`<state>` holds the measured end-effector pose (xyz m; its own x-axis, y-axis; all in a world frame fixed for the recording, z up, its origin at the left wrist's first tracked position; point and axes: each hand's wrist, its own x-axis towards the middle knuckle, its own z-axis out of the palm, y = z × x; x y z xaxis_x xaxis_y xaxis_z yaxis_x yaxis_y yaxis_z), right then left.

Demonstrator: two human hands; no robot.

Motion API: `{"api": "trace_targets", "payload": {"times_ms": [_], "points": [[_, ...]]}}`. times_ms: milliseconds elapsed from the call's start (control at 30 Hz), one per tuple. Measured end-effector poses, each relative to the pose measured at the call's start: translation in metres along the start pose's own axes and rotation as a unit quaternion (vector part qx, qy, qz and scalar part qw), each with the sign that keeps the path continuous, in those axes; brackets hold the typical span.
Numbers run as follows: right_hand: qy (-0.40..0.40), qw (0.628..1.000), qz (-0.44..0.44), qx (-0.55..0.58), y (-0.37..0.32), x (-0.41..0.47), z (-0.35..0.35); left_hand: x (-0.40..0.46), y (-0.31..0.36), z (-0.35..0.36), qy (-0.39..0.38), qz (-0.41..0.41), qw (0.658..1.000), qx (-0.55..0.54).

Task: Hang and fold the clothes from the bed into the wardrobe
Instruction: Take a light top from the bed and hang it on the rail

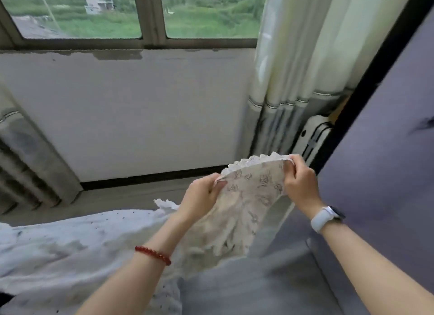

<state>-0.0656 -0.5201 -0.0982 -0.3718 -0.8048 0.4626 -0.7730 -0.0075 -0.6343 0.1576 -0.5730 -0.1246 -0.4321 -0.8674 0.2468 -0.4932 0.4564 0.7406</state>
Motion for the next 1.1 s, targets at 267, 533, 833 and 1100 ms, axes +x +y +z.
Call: {"api": "trace_targets", "payload": {"times_ms": [267,533,833,1100], "points": [[0.155,0.976,0.151,-0.023,0.084,-0.072,-0.178,0.032,0.153,0.115,-0.197,0.127,0.966,-0.111],[0.170,0.934,0.299,-0.099,0.105,-0.089,-0.255,0.064,0.270,0.174,-0.315,-0.029,0.916,-0.245],[0.157,0.921,0.352,0.051,0.071,-0.090,-0.242,0.071,0.367,0.208,-0.432,-0.336,0.701,-0.458],[0.208,0.911,0.339,-0.113,0.079,-0.078,-0.308,0.092,0.364,0.218,-0.428,0.037,0.852,-0.300]]}}
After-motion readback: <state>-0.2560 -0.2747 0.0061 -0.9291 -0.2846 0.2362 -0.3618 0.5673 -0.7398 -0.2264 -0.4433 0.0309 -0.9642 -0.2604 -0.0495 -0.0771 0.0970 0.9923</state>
